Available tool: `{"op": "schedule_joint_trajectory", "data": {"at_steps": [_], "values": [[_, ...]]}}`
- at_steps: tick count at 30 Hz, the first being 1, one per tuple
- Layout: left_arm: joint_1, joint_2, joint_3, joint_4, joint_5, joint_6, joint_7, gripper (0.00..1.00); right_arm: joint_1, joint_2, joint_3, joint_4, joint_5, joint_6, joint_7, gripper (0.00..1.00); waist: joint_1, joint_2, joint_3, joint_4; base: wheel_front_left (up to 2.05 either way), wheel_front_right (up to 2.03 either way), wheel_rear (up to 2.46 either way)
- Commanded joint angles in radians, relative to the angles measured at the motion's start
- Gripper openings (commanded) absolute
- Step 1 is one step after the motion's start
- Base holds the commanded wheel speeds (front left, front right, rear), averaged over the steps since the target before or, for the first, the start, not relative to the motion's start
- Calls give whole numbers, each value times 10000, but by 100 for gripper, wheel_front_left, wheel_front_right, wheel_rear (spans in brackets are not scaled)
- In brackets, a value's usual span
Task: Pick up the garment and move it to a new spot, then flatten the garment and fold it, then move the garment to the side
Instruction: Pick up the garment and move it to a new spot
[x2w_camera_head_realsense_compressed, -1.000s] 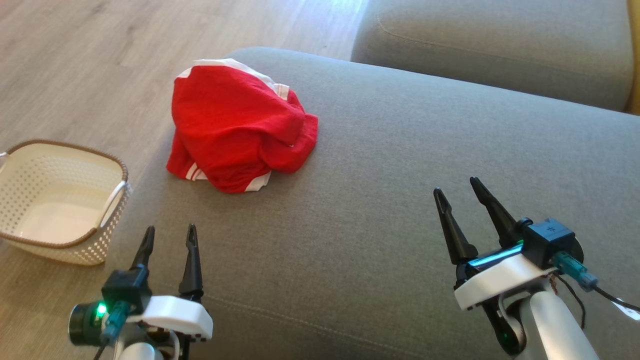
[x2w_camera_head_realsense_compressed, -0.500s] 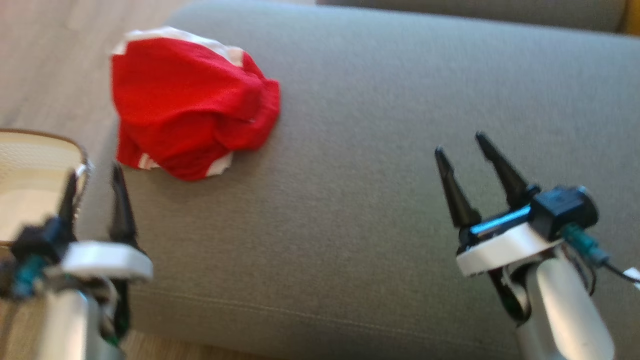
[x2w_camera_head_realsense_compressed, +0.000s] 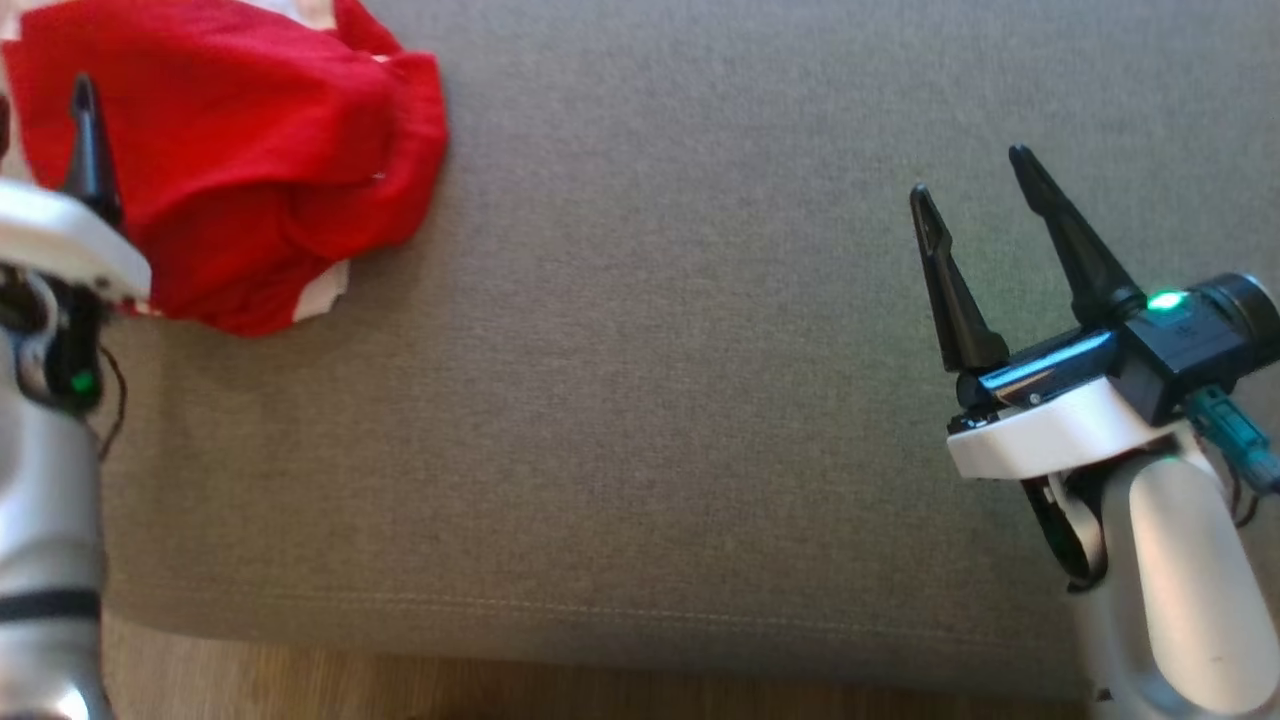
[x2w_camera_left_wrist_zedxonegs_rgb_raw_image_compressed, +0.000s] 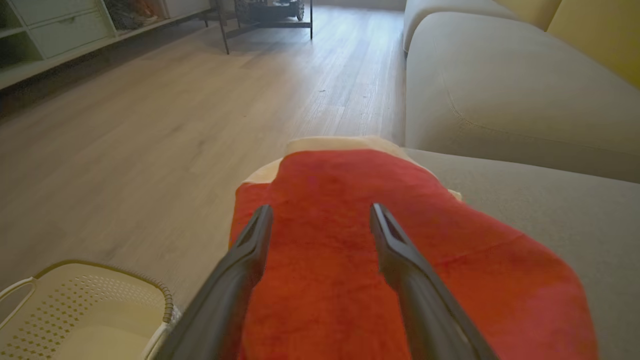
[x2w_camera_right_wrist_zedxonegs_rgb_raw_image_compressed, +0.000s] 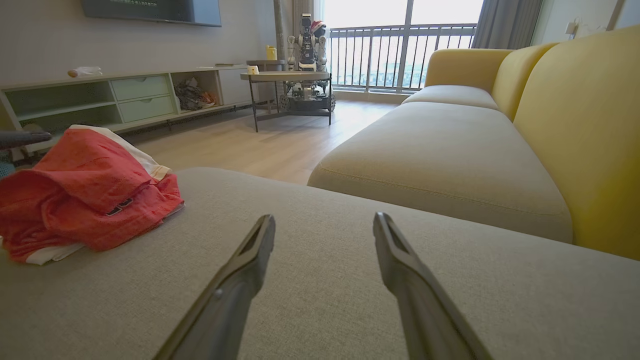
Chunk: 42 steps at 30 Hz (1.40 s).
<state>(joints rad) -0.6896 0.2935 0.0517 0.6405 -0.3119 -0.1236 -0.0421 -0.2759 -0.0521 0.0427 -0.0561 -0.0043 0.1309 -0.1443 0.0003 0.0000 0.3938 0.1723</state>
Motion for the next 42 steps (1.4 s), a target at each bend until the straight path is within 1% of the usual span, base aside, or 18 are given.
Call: {"op": "schedule_joint_trajectory", "data": {"at_steps": [1,6,11,12,13,14,21,26,30,35,39,42], "values": [[-337,633,228,-137,-28,-8,76,100,-230,19,261,-444,-87,-2,60,100,-3,0,267,-167,0,0,0],[-1516,948,-354,1286,-196,-56,806,100,-312,19,261,-620,-183,-2,107,100,-3,0,577,-349,0,0,0],[-2261,1209,-726,2432,-272,-65,1198,100,-336,19,257,-661,-166,-2,84,100,-3,0,708,-510,0,0,0],[-2361,1256,-803,2610,-263,-66,1223,96,-338,19,248,-652,-157,-2,74,100,-3,0,715,-534,0,0,0],[-2452,1309,-889,2748,-243,-67,1198,34,-335,19,235,-642,-147,-2,63,100,-3,0,717,-553,0,0,0],[-2532,1361,-973,2875,-214,-67,1151,0,-331,19,219,-631,-135,-2,51,100,-3,0,715,-564,0,0,0],[-2758,1489,-1384,3332,-188,-69,240,0,-243,19,182,-422,-63,-2,-59,100,-3,0,421,-438,0,0,0],[-2827,1540,-1440,3444,-109,29,-646,0,-186,19,253,-144,46,-2,-161,100,-3,0,-109,-296,0,0,0],[-2837,1638,-1532,3329,-29,41,-1122,0,-108,19,291,75,167,-2,-242,100,-3,0,-553,-224,0,0,0],[-2743,1654,-1618,2908,11,52,-1581,0,-22,19,330,272,345,-2,-362,100,-3,0,-985,-230,0,0,0],[-2097,1476,-1612,1870,-173,30,-1915,0,212,19,233,610,622,-2,-574,100,-3,0,-1672,-152,0,0,0],[-1268,1314,-1543,993,-370,59,-1985,0,413,19,123,803,780,-2,-688,100,-3,0,-2142,-69,0,0,0]]}}
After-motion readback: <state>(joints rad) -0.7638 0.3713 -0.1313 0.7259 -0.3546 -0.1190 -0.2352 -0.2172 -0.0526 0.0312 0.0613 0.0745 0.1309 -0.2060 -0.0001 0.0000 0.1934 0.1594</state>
